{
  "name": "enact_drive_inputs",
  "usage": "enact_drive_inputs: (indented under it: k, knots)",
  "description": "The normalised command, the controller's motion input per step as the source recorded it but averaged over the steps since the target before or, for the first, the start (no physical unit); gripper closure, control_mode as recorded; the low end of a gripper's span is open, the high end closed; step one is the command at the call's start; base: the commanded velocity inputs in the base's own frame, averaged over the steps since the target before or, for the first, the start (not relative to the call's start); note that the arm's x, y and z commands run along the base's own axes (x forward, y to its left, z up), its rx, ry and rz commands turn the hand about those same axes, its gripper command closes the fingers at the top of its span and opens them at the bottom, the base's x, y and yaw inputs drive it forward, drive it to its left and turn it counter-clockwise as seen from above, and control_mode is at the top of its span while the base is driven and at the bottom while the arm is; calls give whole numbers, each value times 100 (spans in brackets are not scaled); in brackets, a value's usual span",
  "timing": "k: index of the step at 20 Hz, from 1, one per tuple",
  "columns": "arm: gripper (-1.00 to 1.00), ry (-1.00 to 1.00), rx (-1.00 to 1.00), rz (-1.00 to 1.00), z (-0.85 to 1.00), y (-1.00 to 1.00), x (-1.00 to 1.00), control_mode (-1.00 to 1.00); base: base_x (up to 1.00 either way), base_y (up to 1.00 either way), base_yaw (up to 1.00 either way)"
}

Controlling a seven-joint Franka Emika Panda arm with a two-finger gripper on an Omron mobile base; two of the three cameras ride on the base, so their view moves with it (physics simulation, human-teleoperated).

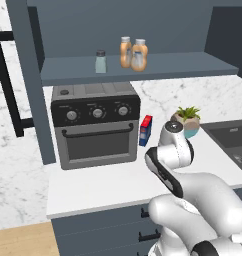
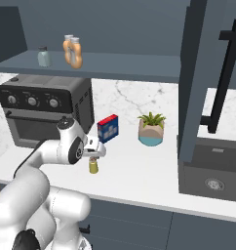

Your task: Put the shaker and condiment bottle from the counter next to their counterparts in the cabinet.

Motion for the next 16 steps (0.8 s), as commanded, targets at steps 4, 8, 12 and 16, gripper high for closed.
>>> enact_drive_inputs:
  k: [4, 8, 12, 16]
  knots:
    - [-100, 0, 0, -1, -32, -3, 0, -100, 0, 0, 0]
    - [-100, 0, 0, 0, -35, -4, 0, -100, 0, 0, 0]
    - [-100, 0, 0, 0, -31, 0, 0, -100, 0, 0, 0]
    - [-100, 0, 0, 0, -25, 0, 0, -100, 0, 0, 0]
